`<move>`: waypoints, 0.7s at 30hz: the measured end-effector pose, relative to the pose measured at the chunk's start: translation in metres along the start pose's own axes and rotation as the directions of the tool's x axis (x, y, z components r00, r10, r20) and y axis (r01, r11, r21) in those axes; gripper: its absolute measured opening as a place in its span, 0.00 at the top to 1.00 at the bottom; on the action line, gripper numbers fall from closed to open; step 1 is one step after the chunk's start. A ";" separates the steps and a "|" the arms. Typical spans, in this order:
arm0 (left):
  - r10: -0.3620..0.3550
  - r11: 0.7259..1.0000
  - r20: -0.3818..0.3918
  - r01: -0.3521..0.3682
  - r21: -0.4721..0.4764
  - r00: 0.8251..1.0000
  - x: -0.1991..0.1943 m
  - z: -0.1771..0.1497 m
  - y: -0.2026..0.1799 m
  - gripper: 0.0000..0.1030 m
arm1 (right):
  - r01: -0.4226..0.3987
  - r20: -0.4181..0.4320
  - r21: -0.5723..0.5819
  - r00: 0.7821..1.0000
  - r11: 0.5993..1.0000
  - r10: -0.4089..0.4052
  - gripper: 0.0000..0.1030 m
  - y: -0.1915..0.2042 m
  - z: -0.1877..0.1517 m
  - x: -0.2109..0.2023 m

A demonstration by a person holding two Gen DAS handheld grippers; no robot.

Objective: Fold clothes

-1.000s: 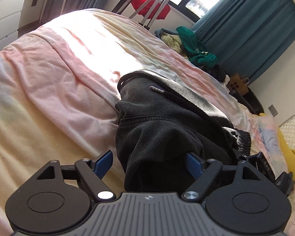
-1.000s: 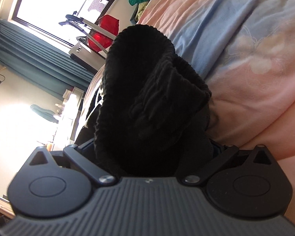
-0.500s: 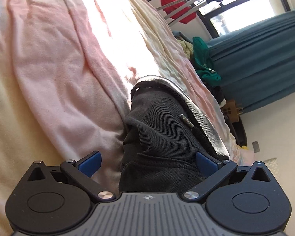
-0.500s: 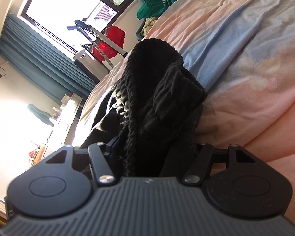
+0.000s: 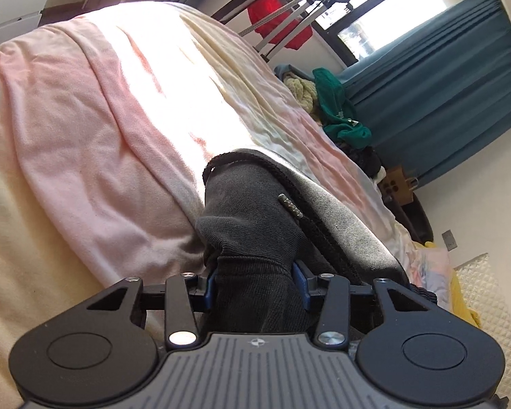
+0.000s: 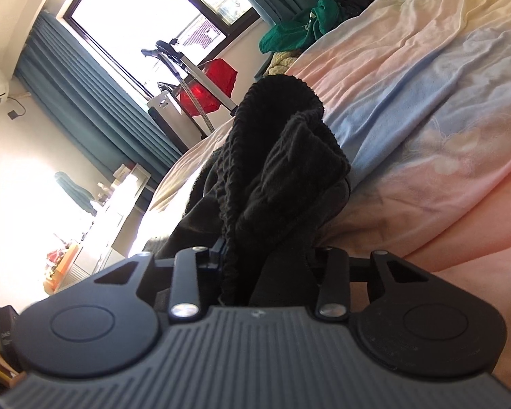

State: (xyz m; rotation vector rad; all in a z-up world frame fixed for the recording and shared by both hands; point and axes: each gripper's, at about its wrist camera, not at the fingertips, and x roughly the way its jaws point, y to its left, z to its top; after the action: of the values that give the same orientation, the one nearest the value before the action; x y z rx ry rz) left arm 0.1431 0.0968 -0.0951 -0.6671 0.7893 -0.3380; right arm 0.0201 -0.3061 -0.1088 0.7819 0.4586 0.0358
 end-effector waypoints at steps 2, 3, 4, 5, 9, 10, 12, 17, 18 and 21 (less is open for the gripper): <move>-0.011 1.000 0.024 0.011 0.004 1.000 -0.017 -0.003 0.000 0.60 | -0.009 0.006 0.012 1.000 1.000 0.009 0.62 0.005 -0.004 -0.009; -0.010 1.000 0.025 0.010 0.001 1.000 -0.023 -0.003 0.001 0.60 | -0.015 0.008 0.014 1.000 1.000 0.015 0.62 0.008 -0.007 -0.014; -0.009 1.000 0.025 0.009 -0.002 1.000 -0.030 -0.004 0.002 0.60 | -0.018 0.008 0.006 1.000 1.000 0.018 0.62 0.011 -0.009 -0.018; -0.008 1.000 0.026 0.008 -0.005 1.000 -0.037 -0.005 0.002 0.60 | -0.022 0.009 -0.001 1.000 1.000 0.022 0.62 0.014 -0.011 -0.023; -0.007 1.000 0.055 0.007 -0.004 0.998 -0.061 -0.006 0.006 0.62 | -0.036 0.008 -0.036 0.999 0.999 0.037 0.63 0.030 -0.017 -0.036; -0.008 1.000 0.064 0.008 -0.002 0.998 -0.066 -0.007 0.006 0.62 | -0.040 0.007 -0.044 0.999 0.998 0.040 0.63 0.034 -0.017 -0.039; -0.013 1.000 0.076 0.013 0.000 0.997 -0.076 -0.007 0.006 0.62 | -0.048 0.007 -0.055 0.999 0.997 0.049 0.63 0.042 -0.016 -0.043; -0.014 1.000 0.100 0.014 0.003 0.995 -0.093 -0.009 -0.002 0.63 | -0.078 0.012 -0.056 0.997 0.995 0.079 0.63 0.054 -0.003 -0.054; -0.006 1.000 0.111 0.005 0.012 0.994 -0.095 -0.008 -0.007 0.64 | -0.085 0.012 -0.066 0.996 0.994 0.086 0.63 0.058 0.001 -0.055; -0.005 1.000 0.150 0.003 0.011 0.989 -0.100 -0.005 -0.028 0.64 | -0.103 0.026 -0.094 0.994 0.990 0.106 0.63 0.065 0.018 -0.056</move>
State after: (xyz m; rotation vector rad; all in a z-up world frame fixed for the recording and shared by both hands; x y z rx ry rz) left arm 0.0721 0.1254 -0.0252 -0.6759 0.6426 -0.2923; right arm -0.0143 -0.2827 -0.0311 0.7140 0.3839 0.1419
